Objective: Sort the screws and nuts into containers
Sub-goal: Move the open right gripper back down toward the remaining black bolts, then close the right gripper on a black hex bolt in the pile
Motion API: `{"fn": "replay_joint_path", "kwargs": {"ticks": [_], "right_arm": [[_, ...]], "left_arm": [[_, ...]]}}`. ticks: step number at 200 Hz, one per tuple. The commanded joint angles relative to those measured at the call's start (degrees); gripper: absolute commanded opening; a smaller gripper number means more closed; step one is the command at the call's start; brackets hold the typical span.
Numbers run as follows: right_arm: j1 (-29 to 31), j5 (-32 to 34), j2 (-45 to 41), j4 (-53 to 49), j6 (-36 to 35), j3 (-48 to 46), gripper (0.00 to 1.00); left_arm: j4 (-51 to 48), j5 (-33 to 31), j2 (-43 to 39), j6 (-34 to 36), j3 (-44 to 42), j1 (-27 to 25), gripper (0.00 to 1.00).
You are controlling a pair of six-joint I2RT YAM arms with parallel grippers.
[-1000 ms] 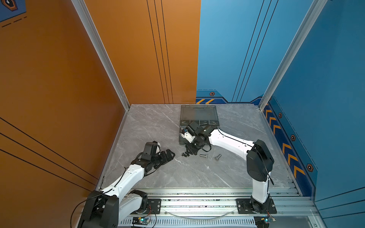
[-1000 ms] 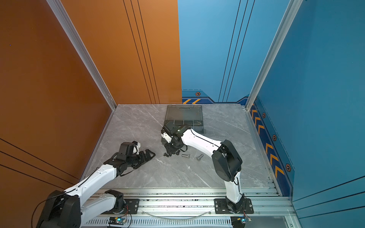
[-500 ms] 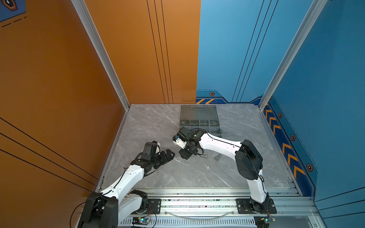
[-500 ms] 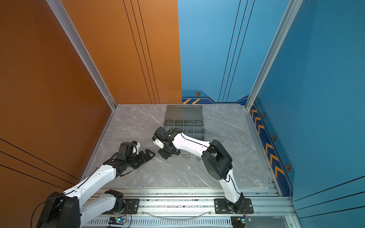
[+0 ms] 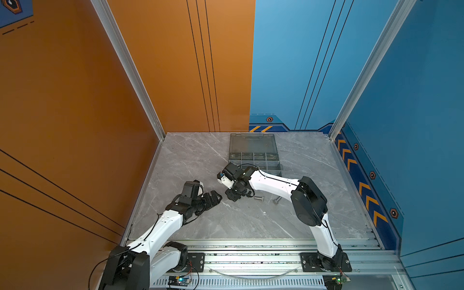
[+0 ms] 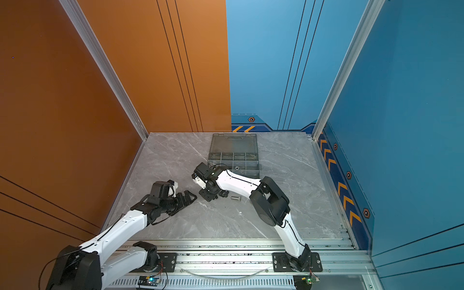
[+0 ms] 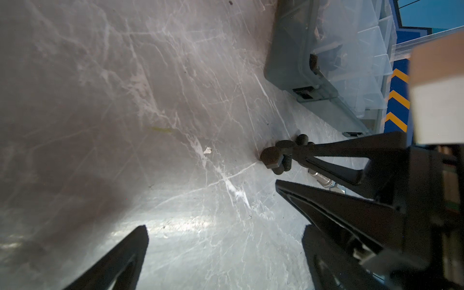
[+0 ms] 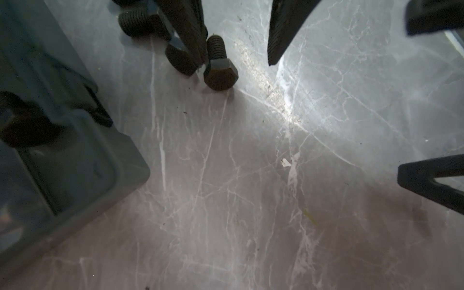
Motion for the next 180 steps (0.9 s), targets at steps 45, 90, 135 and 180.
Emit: {"fn": "replay_joint_path", "kwargs": {"ticks": [45,90,135,180], "right_arm": [[-0.98,-0.52,2.69,1.59,0.14,0.20,0.42],[-1.22,-1.07,3.41,1.68,0.41,-0.51,0.41],[-1.36,-1.17,3.30,1.84,0.70,-2.04,0.39],[-1.54,-1.37,3.49,2.98,1.35,-3.58,0.35]], "left_arm": [[-1.12,-0.33,-0.64,0.68,0.81,0.09,0.98],[-1.07,-0.32,-0.55,0.68,0.82,0.09,0.98],[-1.12,-0.35,-0.61,0.66,0.80,0.16,0.98],[-1.08,-0.22,-0.66,0.60,0.68,0.20,0.98]]}}
